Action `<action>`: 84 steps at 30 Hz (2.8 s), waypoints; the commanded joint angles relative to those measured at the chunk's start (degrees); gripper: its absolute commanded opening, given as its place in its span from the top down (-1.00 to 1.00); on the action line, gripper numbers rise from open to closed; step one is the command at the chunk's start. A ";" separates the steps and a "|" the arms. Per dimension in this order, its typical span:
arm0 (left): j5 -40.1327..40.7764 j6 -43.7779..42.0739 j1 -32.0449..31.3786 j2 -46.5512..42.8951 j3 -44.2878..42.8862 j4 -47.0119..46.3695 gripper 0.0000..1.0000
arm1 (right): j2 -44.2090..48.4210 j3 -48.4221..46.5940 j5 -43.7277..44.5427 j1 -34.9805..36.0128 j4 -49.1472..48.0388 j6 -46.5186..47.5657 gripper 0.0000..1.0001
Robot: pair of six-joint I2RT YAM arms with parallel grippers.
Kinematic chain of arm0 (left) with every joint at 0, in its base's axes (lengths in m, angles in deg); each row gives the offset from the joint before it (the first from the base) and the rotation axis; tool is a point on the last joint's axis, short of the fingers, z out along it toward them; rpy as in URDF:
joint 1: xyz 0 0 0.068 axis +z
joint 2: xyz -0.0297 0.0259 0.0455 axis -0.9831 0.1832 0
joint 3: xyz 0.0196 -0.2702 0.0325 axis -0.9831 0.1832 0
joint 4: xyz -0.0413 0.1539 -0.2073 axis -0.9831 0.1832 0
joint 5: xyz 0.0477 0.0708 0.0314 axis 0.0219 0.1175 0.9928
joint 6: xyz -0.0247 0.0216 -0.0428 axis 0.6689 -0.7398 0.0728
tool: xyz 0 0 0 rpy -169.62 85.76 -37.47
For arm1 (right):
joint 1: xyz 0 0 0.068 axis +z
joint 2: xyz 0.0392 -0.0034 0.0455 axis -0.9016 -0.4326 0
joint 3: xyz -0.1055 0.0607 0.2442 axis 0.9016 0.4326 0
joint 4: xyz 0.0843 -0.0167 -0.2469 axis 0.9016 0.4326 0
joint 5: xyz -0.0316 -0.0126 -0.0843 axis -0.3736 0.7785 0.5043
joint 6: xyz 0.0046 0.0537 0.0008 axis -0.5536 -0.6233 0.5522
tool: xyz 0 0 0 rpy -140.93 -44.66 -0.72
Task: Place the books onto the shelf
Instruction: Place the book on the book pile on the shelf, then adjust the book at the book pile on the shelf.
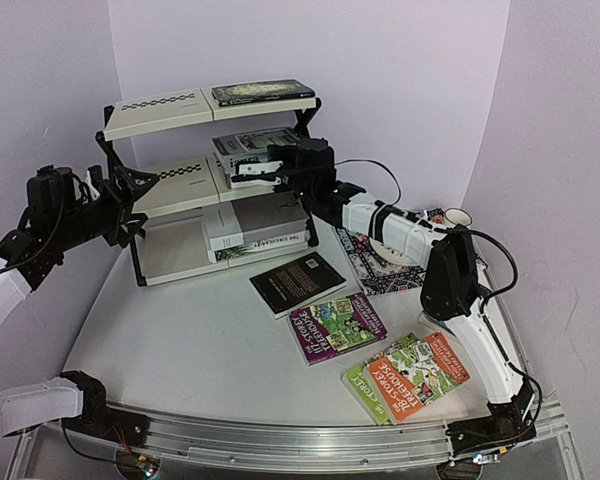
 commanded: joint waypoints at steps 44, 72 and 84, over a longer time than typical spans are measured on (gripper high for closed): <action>-2.23 -1.12 0.20 -0.81 -0.20 -0.52 -0.99 | 16.85 20.76 -1.06 2.30 -6.60 -11.22 -0.97; -1.85 -2.05 0.17 -1.55 0.20 -0.27 -0.99 | 29.96 32.19 -0.27 5.90 -4.24 -73.11 0.69; -1.94 -2.13 0.19 -2.72 1.18 0.15 -0.99 | 23.71 28.78 -1.44 6.10 -4.36 -79.85 1.00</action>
